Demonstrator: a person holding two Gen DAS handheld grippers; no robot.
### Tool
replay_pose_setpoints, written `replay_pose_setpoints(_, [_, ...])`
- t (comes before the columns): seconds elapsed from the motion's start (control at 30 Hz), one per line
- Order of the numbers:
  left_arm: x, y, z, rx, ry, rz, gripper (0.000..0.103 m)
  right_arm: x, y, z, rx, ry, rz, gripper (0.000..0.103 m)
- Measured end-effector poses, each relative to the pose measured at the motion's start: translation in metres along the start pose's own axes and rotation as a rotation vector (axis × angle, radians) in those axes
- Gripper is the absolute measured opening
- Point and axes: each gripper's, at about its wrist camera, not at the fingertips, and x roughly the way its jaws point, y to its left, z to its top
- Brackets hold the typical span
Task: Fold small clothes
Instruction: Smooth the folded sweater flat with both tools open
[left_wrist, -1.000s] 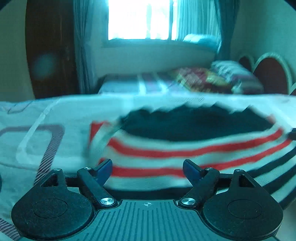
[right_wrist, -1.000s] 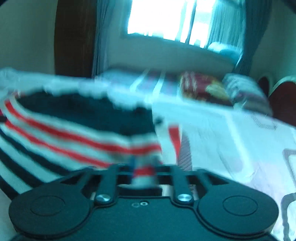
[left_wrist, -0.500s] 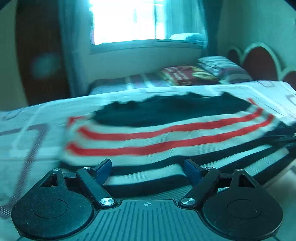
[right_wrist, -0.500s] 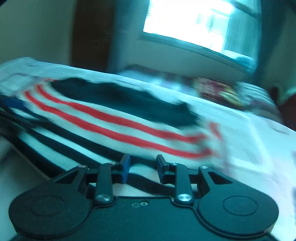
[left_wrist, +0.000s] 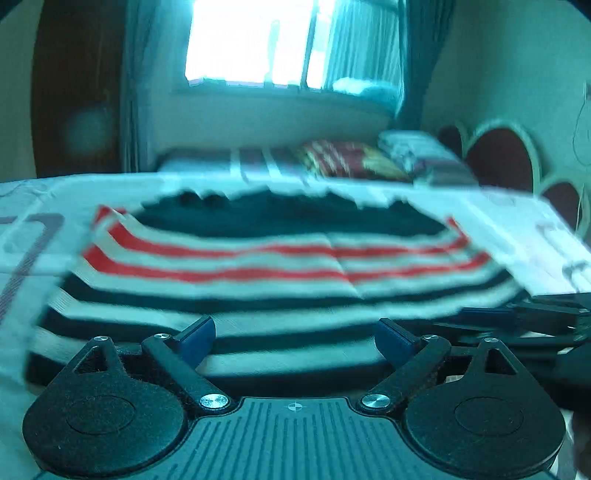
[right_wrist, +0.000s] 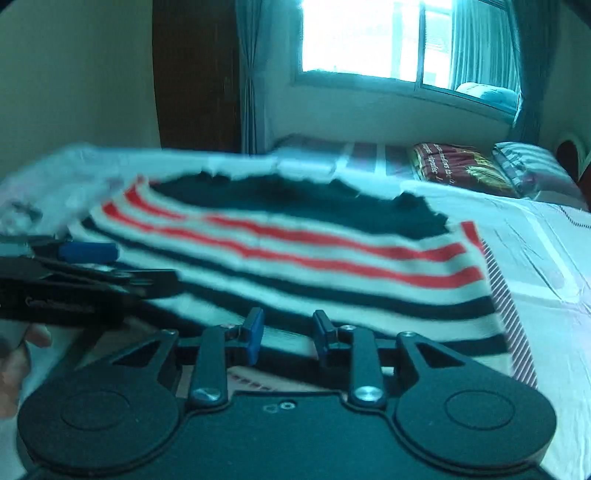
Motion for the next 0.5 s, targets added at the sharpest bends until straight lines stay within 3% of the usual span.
replay_pose_setpoints(0.07, [0.002,-0.011,-0.008,0.049,0.004,0.058,0.093,0.007,0.012,-0.005,-0.019,0.018,-0.055,0.027])
replay_pose_setpoints(0.3, [-0.007,-0.005,-0.011,0.113,0.007,0.075,0.093,-0.002,0.009,-0.012,-0.047,0.021,-0.114,0.03])
replay_pose_setpoints(0.33, [-0.008,0.002,-0.01,0.111,0.005,0.089,0.093,-0.004,0.003,-0.011,-0.044,0.024,-0.131,0.031])
replay_pose_setpoints(0.43, [-0.014,0.046,-0.015,0.06,0.0,0.176,0.094,-0.016,-0.043,-0.019,0.025,0.042,-0.292,0.031])
replay_pose_setpoints(0.5, [-0.023,0.084,-0.022,-0.03,-0.006,0.185,0.093,-0.027,-0.084,-0.035,0.123,0.05,-0.301,0.03])
